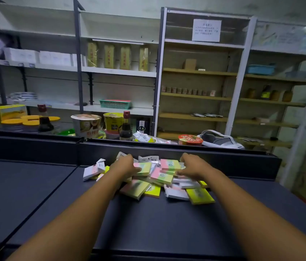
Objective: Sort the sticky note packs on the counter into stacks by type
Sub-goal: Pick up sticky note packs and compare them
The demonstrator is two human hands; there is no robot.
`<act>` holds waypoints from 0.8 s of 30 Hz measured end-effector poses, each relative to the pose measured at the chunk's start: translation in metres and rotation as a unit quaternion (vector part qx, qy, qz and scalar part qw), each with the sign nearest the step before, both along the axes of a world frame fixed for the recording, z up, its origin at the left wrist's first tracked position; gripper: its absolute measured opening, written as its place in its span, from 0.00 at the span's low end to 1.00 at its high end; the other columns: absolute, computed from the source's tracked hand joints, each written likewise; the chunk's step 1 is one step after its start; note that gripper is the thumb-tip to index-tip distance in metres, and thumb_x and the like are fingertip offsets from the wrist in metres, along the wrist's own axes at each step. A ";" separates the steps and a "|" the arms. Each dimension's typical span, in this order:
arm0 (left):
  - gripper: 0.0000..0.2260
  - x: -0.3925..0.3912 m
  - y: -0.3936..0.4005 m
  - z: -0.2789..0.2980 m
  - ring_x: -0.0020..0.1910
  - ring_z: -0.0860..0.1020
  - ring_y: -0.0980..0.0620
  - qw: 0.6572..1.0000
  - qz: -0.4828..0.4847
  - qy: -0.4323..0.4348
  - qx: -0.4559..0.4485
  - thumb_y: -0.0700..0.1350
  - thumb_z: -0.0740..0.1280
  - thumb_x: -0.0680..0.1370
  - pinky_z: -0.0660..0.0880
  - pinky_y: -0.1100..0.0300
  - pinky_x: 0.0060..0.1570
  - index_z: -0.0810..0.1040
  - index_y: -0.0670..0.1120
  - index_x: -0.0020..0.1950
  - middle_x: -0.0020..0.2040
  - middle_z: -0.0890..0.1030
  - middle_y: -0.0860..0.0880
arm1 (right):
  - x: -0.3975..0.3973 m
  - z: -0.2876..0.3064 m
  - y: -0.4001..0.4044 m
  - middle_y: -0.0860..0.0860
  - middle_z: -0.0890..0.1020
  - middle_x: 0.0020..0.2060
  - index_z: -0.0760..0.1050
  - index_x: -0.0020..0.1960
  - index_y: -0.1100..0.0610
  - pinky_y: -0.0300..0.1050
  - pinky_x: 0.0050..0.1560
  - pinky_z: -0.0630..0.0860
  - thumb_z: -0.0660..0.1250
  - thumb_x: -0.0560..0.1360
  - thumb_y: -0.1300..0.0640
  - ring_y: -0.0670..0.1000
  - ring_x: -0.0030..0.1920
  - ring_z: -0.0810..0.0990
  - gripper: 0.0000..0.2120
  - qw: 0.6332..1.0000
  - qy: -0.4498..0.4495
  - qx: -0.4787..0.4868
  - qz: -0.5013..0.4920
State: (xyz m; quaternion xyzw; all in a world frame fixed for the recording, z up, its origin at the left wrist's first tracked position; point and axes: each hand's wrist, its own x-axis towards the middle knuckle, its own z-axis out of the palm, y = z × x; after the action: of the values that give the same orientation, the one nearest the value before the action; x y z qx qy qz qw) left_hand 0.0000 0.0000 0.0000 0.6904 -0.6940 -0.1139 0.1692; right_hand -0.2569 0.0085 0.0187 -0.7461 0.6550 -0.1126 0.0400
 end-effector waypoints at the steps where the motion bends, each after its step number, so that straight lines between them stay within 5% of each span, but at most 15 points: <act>1: 0.25 -0.002 -0.002 -0.001 0.60 0.76 0.45 1.000 0.010 0.012 0.004 0.56 0.70 0.75 0.75 0.53 0.53 0.71 0.44 0.66 0.63 0.77 0.45 | 0.000 0.000 -0.002 0.54 0.77 0.62 0.69 0.66 0.55 0.49 0.54 0.76 0.73 0.72 0.45 0.53 0.57 0.76 0.28 1.000 -0.007 0.004 -0.004; 9: 0.18 -0.014 -0.025 -0.019 0.41 0.76 0.49 0.979 0.090 0.178 0.036 0.50 0.78 0.68 0.72 0.59 0.35 0.69 0.47 0.40 0.43 0.77 0.47 | -0.012 -0.003 -0.015 0.52 0.77 0.60 0.70 0.65 0.54 0.46 0.51 0.75 0.74 0.72 0.46 0.50 0.53 0.74 0.27 0.999 -0.031 -0.004 -0.015; 15: 0.19 -0.020 -0.033 -0.020 0.38 0.73 0.49 0.953 0.135 0.263 0.068 0.42 0.79 0.68 0.71 0.58 0.31 0.67 0.46 0.41 0.40 0.73 0.46 | -0.018 -0.006 -0.023 0.52 0.77 0.60 0.71 0.65 0.55 0.46 0.54 0.75 0.74 0.72 0.46 0.50 0.54 0.75 0.26 0.999 -0.040 -0.007 -0.013; 24: 0.11 -0.024 -0.034 -0.008 0.37 0.77 0.48 0.939 0.110 0.308 0.106 0.35 0.73 0.73 0.75 0.58 0.33 0.75 0.40 0.52 0.42 0.80 0.44 | -0.018 -0.004 -0.029 0.50 0.77 0.58 0.71 0.64 0.53 0.46 0.50 0.75 0.74 0.71 0.45 0.49 0.53 0.75 0.25 0.998 -0.050 -0.013 -0.020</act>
State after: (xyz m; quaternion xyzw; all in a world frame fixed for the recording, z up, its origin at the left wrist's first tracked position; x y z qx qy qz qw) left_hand -0.0236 -0.0343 -0.0085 0.7075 -0.5113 -0.3748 0.3123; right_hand -0.2747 -0.0205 0.0147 -0.7269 0.6653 -0.1590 0.0611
